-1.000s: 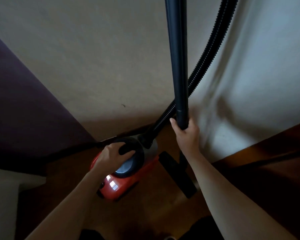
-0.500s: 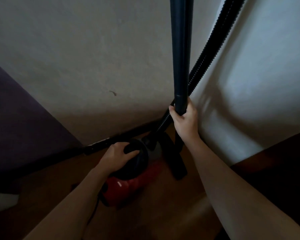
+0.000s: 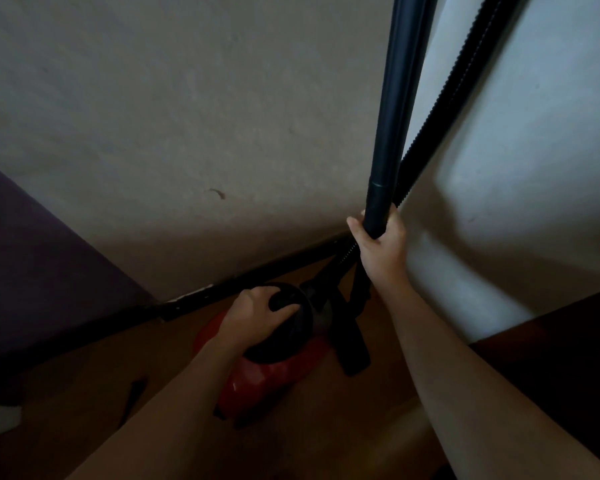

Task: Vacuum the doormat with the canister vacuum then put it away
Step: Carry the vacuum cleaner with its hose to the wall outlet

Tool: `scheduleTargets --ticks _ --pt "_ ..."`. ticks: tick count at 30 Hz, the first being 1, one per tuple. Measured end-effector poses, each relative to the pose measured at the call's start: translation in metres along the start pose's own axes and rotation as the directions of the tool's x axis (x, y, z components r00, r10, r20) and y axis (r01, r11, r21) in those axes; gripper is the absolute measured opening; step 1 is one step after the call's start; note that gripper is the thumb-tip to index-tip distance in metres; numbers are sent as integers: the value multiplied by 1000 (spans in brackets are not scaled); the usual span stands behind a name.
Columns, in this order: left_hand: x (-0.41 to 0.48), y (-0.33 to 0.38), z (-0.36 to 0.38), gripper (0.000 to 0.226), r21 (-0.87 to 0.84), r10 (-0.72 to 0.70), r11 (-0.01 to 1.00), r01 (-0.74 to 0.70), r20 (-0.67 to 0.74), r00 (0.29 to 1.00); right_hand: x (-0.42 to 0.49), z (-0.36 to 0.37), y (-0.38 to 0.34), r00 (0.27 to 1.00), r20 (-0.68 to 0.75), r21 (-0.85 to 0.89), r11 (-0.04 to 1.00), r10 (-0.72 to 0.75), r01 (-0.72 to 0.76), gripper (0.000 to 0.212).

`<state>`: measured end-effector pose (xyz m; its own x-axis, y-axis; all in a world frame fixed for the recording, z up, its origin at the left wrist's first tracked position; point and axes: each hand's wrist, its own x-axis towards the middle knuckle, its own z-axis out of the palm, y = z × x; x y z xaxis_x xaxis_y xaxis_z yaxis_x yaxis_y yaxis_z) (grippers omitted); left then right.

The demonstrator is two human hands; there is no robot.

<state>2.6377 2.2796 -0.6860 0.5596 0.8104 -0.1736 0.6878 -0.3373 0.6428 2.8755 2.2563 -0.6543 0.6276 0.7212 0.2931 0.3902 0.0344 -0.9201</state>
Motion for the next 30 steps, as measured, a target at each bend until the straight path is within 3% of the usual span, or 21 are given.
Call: scheduleTargets --ticks 3,7,13,21,30 --pt "-4 -6 4 34 48 48 998 -45 -63 997 -4 4 6 998 9 6 998 60 -60 20" --pt "-13 -22 16 61 81 29 997 -14 -182 983 -4 9 11 997 -16 -3 997 77 -77 21" --pt "-5 -26 16 37 28 103 995 -100 -130 986 2 13 16 995 -1 29 995 96 -96 18" --pt "1 -29 17 35 9 183 983 -184 -181 966 3 13 19 997 49 39 997 67 -69 20" --pt "0 -30 14 38 52 255 967 -250 -268 929 -5 20 24 996 -4 19 996 87 -87 14"
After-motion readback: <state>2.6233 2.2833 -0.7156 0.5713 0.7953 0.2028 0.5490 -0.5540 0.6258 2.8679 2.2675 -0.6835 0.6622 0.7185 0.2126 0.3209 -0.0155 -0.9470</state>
